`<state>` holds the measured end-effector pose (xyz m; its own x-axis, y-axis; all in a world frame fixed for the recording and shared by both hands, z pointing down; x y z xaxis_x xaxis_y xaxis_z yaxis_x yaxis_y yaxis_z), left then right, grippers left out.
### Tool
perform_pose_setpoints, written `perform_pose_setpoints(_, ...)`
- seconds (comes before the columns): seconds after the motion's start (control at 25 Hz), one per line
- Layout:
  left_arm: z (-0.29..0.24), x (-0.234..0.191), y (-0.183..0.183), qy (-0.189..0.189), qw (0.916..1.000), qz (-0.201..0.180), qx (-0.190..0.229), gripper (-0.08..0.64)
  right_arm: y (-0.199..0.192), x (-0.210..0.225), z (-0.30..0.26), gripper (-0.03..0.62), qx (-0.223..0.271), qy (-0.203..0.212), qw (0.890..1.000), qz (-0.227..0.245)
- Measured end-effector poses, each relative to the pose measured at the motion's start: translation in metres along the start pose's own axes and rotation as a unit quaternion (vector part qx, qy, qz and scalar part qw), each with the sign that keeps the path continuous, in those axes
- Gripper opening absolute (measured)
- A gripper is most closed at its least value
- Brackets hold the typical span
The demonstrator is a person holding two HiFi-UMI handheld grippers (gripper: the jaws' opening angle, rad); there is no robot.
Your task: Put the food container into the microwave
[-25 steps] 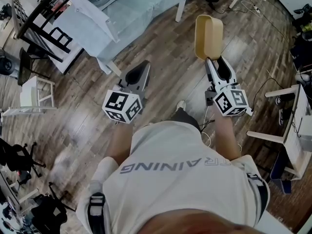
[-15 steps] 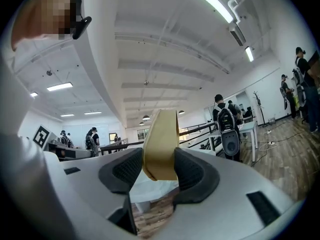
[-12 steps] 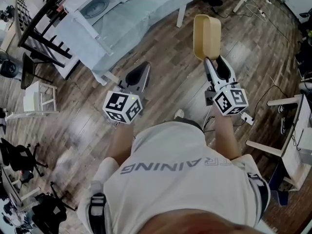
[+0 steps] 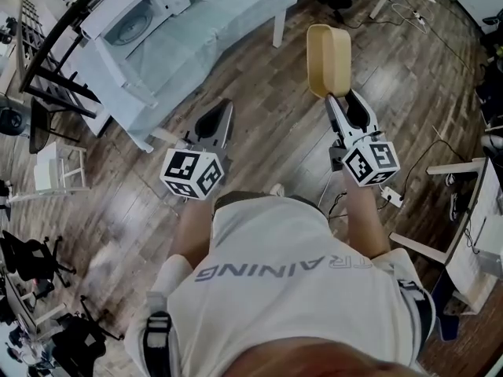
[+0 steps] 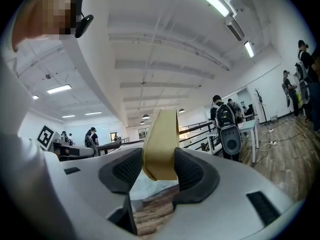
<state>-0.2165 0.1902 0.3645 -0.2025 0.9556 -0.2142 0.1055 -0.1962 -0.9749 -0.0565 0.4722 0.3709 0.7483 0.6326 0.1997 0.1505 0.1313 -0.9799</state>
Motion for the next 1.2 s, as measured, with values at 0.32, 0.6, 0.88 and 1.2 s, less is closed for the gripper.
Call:
perform_pose_setpoints(0.32,-0.043,0.004,-0.003,0.006,0.9999,0.001,-0.013,0.048,-0.006,0.041,-0.014,0.216,-0.011,0.008,1.0,-0.026)
perform_pose_setpoints(0.6,-0.077,-0.009,0.0,0.001,0.9999,0.005,-0.014,0.048,-0.002,0.062,-0.043,0.216,-0.013,0.015,0.999,-0.025)
perform_pose_setpoints(0.88,-0.111,-0.046,0.013,0.004,0.9999,0.009,-0.009,0.048,0.006,0.071,-0.095,0.216,-0.014,0.028,0.999,-0.019)
perform_pose_setpoints(1.2,-0.14,-0.12,0.021,0.032,0.9992,0.026,-0.005,0.048,0.001,0.078,-0.182,0.216,-0.022,0.034,0.999,-0.022)
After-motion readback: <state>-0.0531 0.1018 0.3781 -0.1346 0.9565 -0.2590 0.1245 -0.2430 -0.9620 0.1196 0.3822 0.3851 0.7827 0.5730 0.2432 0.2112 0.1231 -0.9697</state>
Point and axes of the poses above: the fingertips, and each gripper's own axes: z backward along the fingers, x to its right, y out of its top, the point moved 9 cm from there along z, backward along the fingers, and after that the axes turned 5 degrees about -y, right-handed, at the moved point
